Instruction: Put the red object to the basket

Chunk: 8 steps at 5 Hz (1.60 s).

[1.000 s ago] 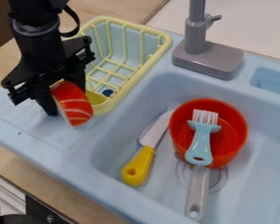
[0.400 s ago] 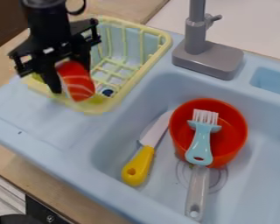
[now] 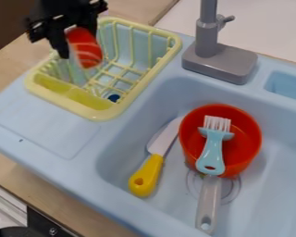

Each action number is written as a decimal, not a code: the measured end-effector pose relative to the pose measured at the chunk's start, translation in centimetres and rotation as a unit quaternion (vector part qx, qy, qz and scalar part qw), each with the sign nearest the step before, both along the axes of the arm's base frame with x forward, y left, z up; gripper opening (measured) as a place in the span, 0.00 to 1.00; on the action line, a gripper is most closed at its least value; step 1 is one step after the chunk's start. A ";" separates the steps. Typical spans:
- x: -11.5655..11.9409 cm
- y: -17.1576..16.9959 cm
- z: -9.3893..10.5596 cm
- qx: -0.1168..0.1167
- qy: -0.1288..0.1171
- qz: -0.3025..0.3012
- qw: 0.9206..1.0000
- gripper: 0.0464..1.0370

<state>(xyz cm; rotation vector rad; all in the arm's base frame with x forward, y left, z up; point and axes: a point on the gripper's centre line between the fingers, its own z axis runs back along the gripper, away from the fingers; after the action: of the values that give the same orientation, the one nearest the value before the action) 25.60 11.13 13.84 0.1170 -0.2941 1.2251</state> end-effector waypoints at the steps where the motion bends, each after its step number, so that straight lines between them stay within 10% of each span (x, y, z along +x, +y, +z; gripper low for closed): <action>1: 2.2 0.0 -1.6 -0.015 0.005 -0.013 1.000 0.50; 5: 2.3 -1.0 -6.9 -0.042 0.026 -0.026 0.998 0.54; 6: 2.0 -0.6 -6.9 -0.063 0.022 -0.020 0.998 0.83; 8: 1.3 -0.4 -4.9 -0.043 0.021 -0.033 0.998 0.96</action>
<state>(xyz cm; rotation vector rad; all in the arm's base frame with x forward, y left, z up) 26.85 10.73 8.98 0.0583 -0.2062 1.1673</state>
